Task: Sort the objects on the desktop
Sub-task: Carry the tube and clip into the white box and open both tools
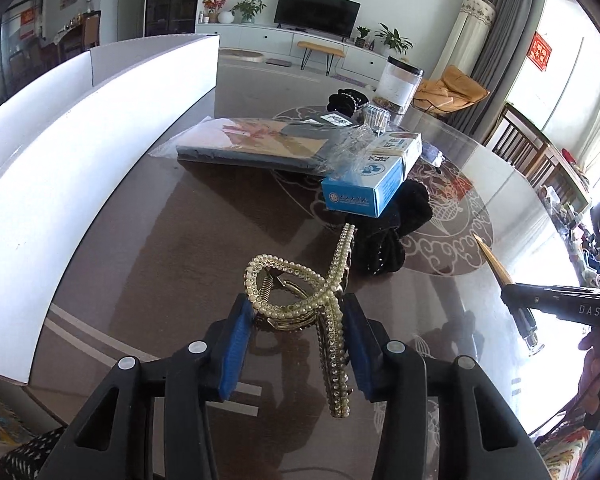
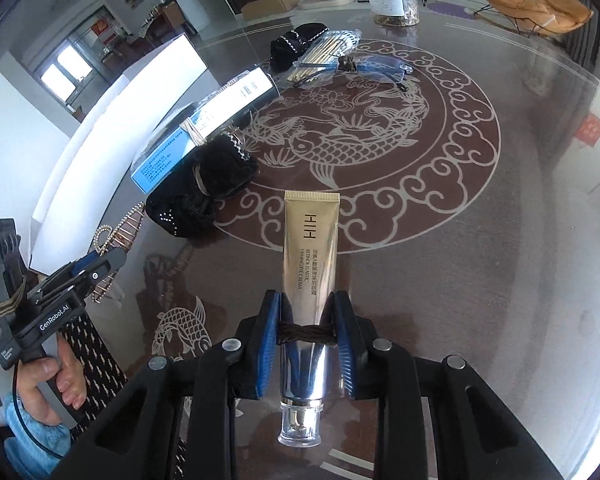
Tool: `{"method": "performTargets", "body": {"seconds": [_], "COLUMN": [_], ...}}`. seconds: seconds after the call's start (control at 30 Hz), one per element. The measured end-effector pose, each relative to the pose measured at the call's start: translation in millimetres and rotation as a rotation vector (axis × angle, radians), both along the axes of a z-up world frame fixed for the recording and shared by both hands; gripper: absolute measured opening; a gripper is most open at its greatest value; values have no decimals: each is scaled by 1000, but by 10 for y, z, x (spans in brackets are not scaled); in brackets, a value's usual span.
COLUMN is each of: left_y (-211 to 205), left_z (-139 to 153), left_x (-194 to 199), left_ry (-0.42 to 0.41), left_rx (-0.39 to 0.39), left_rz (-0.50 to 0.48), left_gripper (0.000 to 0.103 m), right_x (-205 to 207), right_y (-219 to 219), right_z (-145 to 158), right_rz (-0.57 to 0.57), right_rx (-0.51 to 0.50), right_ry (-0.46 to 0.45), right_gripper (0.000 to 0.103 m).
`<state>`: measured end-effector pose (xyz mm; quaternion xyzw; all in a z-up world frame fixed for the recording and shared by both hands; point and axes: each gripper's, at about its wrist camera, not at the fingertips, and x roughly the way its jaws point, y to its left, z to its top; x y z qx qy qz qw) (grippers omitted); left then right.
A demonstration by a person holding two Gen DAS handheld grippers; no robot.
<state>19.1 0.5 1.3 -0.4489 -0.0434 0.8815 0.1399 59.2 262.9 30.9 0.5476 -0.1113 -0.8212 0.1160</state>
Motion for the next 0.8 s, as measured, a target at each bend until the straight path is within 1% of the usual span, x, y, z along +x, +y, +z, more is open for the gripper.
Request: {"method": "performTargets", "body": {"seconds": [0.17,0.3,0.37,0.47,0.57,0.63,0.7,0.8], "left_y": [-124,-323,-477,-754,-1080,-1327,-1583,-1976], "left_z": [121,199,241,347,514,648,777,904], "left_x": [147,229,247,282,300,272,210,53], "left_ry": [28,34,32,33,53,72,96,110], "left_rx": [21,33,46,75,91,88,67,9], "left_rz": [16,53,81,133,191,231,275,345], "left_gripper": [45,45,45,45,45,45,45,45], "right_x": [42,18,35,-44,-156,-260,-382,-590], "right_y": [1,-121,-202,-394,-663,-906,-1198,-1748], "right_z": [-7,39,124,262,424,542,679,883], "right_rz": [-32,-11,7,50,106,153,206,293], "right_rx": [-81,-83,-93,-93,-93,-92,-101,-128], "right_ry": [5,27,42,73,105,129,155,194], "right_gripper": [28,28,28,28,28,28,28,28]}}
